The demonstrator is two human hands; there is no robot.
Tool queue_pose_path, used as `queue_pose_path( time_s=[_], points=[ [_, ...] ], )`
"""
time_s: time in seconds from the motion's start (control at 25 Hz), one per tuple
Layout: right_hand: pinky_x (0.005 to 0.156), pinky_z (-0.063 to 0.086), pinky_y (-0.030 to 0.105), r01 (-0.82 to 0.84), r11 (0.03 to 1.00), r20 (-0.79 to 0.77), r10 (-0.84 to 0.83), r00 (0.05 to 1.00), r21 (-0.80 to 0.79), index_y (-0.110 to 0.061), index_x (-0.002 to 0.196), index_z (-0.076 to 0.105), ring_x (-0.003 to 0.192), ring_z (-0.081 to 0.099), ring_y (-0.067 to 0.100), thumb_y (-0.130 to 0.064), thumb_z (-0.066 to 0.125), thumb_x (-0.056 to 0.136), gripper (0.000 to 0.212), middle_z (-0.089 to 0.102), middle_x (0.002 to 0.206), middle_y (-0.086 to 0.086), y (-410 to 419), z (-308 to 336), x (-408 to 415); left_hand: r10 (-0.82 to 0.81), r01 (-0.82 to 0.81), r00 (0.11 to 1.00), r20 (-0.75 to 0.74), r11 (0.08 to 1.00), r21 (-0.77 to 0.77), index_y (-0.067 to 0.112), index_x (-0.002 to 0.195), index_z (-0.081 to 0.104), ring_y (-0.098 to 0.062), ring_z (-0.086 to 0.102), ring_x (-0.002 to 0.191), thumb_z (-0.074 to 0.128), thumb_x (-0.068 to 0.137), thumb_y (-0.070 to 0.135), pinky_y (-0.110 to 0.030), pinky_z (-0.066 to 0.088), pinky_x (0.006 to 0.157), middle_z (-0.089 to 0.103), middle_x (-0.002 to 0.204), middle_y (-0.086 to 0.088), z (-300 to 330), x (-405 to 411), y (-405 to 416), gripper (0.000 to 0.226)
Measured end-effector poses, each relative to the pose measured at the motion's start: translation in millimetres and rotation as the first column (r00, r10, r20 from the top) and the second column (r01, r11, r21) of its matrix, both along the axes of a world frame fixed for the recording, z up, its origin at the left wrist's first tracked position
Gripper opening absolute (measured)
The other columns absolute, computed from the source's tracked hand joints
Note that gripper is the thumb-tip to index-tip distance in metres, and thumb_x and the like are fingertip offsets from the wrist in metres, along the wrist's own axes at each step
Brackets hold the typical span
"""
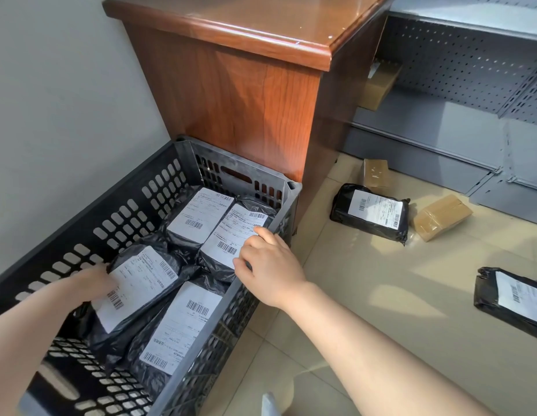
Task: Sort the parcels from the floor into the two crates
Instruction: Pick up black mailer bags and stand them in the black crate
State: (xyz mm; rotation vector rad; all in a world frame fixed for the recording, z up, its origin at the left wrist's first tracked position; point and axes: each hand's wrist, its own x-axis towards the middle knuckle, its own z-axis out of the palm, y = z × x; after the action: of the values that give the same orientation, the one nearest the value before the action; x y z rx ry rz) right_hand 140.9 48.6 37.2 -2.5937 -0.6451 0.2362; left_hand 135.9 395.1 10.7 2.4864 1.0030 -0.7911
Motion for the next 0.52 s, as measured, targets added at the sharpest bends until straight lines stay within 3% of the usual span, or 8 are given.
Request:
queue_pose_path(
  time_s=[0.08,0.16,0.24,0.32,0.52],
  points=[
    [0.119,0.019,0.043,-0.009,1.0,0.002,0.009,1.0,-0.001,-0.01,0.103,0.07,0.146,0.023,0.024,-0.036,0.035,0.103,0.043,0.061,0.125,0.002,-1,1,-1,-0.063,0.065,0.987,0.146,0.998,-0.006,0.016,0.153,0.016,-0.037,0.038,0.134,0.06,0.091,0.033,-0.046,0.032,0.112,0.037,0.15,-0.021,-4,-4,-13,0.079],
    [0.119,0.019,0.043,-0.01,1.0,0.008,0.01,1.0,0.001,-0.009,0.103,0.07,0.146,0.024,0.024,-0.036,0.036,0.103,0.043,0.061,0.124,0.002,-1,0,0,-0.318,0.304,0.897,0.306,0.948,0.094,0.036,0.152,0.013,-0.032,0.027,0.144,0.054,0.087,0.059,-0.055,0.021,0.116,0.026,0.159,-0.008,-6,-11,-25,0.08],
    [0.118,0.02,0.042,-0.003,1.0,0.015,0.003,1.0,0.004,-0.009,0.099,0.07,0.144,0.026,0.025,-0.037,0.033,0.101,0.047,0.062,0.121,0.002,0,-2,0,-0.544,0.539,0.79,0.283,0.836,0.103,0.052,0.148,0.012,-0.026,0.011,0.149,0.05,0.083,0.07,-0.057,0.015,0.118,0.011,0.163,0.005,-14,-16,-28,0.078],
    [0.118,0.022,0.043,0.007,1.0,0.029,-0.007,1.0,0.015,-0.01,0.095,0.07,0.142,0.03,0.025,-0.044,0.022,0.096,0.059,0.063,0.118,0.002,1,-4,0,-0.564,0.567,0.8,0.206,0.822,0.047,0.053,0.149,0.01,-0.025,0.0,0.15,0.053,0.086,0.065,-0.057,0.015,0.118,-0.002,0.163,0.008,-24,-19,-36,0.078],
    [0.117,0.024,0.044,0.021,0.999,0.074,-0.023,0.997,0.026,-0.01,0.094,0.071,0.139,0.033,0.026,-0.046,0.015,0.09,0.066,0.064,0.113,0.002,2,-8,1,-0.472,0.435,0.867,0.161,0.874,0.217,0.043,0.153,0.0,-0.03,0.006,0.149,0.038,0.092,0.064,-0.056,0.027,0.114,-0.006,0.164,0.0,-51,-25,-67,0.074]
  ],
)
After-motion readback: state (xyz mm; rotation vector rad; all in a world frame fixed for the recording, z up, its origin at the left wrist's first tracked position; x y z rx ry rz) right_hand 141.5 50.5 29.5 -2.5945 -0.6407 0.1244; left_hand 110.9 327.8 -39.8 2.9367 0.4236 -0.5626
